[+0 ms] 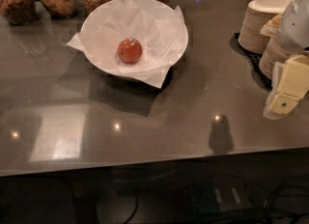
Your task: Pick apple from white bowl
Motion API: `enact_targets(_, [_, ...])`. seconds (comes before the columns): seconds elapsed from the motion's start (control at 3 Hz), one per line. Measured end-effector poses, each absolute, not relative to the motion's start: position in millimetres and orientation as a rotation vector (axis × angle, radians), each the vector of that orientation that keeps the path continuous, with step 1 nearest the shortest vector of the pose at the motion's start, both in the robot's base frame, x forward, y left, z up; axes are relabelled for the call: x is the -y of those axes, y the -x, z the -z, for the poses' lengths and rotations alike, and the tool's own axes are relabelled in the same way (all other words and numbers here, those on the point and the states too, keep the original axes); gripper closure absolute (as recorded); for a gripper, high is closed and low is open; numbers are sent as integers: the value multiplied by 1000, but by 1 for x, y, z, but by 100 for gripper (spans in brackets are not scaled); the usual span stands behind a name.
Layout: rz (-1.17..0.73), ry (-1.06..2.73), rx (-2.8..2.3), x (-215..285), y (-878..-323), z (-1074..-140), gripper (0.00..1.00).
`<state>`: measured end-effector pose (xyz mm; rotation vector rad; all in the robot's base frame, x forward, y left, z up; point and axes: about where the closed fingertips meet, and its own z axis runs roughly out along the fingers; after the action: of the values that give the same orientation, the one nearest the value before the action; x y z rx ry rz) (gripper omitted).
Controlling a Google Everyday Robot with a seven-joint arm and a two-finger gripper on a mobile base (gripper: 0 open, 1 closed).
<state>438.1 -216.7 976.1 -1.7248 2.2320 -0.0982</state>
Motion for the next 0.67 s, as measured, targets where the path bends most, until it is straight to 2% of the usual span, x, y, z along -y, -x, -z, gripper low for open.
enact_targets(0.67, [87,1717,-2204,208,-445,-978,0])
